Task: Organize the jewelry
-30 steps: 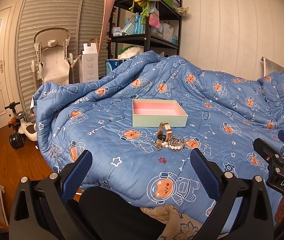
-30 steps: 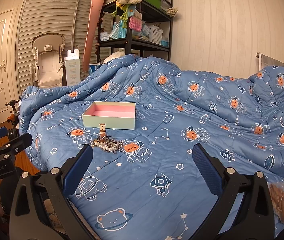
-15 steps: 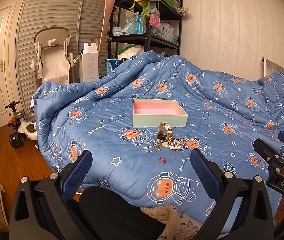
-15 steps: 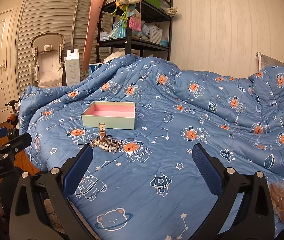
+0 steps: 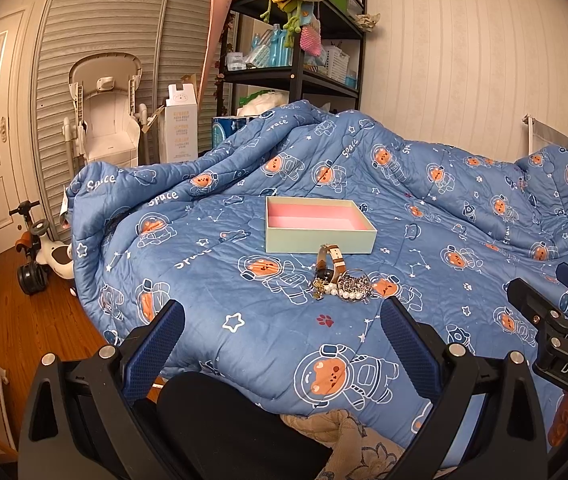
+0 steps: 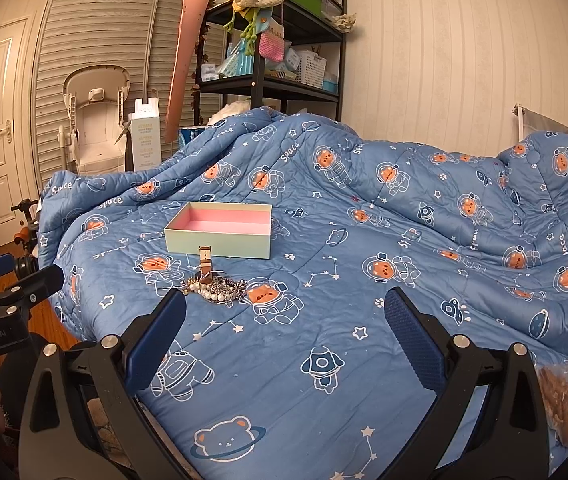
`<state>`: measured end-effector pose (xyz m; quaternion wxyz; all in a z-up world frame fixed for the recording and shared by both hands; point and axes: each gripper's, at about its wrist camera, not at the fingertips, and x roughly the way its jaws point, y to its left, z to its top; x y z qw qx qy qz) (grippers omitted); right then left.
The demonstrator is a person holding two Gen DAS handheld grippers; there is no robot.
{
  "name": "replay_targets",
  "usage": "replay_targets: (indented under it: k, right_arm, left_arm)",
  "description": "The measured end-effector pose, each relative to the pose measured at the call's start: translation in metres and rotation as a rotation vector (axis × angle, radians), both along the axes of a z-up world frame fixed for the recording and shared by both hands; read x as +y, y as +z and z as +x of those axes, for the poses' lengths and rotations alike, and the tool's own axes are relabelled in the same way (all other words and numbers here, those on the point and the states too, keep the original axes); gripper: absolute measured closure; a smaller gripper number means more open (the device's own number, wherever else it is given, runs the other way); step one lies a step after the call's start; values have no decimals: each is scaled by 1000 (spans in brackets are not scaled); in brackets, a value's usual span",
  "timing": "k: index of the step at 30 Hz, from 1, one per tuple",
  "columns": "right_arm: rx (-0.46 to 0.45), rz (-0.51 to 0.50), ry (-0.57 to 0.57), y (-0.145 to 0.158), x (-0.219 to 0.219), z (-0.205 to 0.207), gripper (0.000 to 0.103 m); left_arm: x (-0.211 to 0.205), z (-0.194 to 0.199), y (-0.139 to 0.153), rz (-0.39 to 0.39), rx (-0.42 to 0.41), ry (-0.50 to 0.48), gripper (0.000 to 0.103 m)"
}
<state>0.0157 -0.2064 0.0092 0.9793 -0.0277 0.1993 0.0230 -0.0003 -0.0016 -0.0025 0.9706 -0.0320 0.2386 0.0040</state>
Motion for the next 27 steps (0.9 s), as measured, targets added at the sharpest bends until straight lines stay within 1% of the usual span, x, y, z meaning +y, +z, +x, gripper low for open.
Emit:
replay_targets:
  k: [3, 4, 9, 22, 27]
  right_arm:
    - [2, 1, 1, 0, -1, -1, 5]
    - [4, 0, 0, -5, 1, 0, 5]
    - [16, -1, 1, -9, 2, 2, 5]
    - [24, -3, 1, -9, 4, 4, 5]
    - [48, -2, 6, -15, 4, 9, 5]
  left_arm:
    - [0, 0, 0, 0, 0, -1, 7]
    - [0, 0, 0, 0, 0, -2, 7]
    - [-3, 2, -4, -4, 8, -2, 7]
    - [-3, 3, -7, -9, 13, -2, 7]
    - [-4, 5, -10, -23, 30, -13, 7]
